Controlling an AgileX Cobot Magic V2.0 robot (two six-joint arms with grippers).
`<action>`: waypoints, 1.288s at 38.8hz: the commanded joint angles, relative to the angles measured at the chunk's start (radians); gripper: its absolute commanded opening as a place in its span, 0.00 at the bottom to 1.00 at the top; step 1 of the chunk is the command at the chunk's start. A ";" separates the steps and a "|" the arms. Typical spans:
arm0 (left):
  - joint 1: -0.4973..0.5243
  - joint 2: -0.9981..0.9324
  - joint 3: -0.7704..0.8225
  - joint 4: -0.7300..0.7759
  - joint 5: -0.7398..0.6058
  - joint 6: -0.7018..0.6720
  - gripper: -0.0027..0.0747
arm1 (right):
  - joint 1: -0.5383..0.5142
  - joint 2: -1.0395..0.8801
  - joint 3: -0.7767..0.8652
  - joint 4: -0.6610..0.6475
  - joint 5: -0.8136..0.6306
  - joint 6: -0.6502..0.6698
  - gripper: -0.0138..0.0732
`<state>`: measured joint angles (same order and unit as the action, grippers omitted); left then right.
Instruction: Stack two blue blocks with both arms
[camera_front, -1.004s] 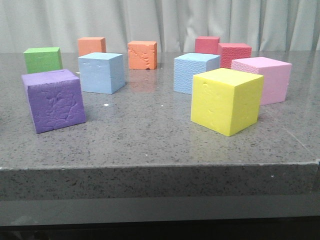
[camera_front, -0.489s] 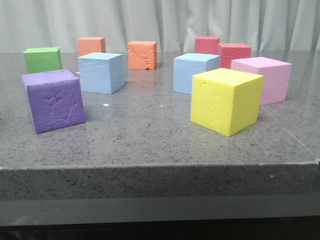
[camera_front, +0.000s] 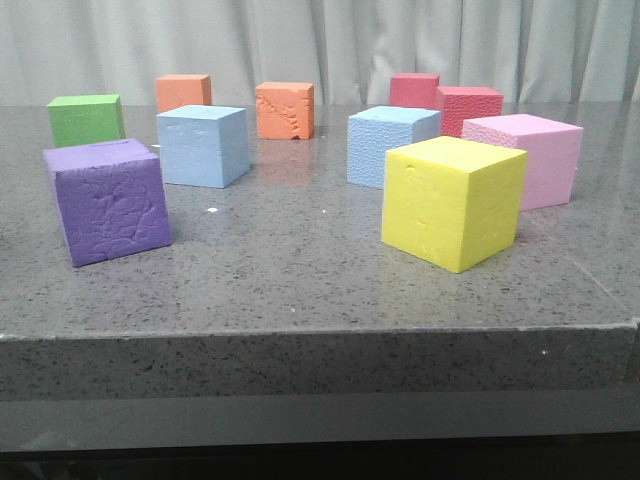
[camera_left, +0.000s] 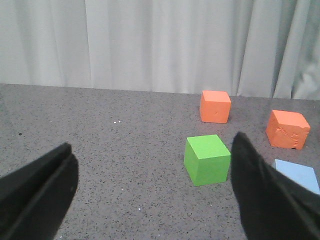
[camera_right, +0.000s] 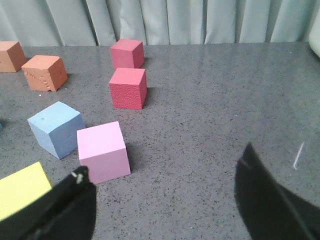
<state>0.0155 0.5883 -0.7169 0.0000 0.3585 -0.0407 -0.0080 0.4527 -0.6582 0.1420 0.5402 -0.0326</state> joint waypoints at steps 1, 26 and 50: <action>0.001 0.008 -0.033 -0.007 -0.089 -0.009 0.89 | -0.004 0.014 -0.035 -0.008 -0.076 -0.012 0.90; 0.001 0.008 -0.033 -0.007 -0.093 -0.009 0.86 | 0.041 0.346 -0.196 0.021 -0.027 -0.017 0.90; 0.001 0.008 -0.033 -0.007 -0.093 -0.009 0.86 | 0.194 0.991 -0.847 0.161 0.409 -0.446 0.90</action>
<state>0.0155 0.5897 -0.7169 0.0000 0.3550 -0.0407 0.1588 1.3941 -1.3836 0.2378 0.8869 -0.3952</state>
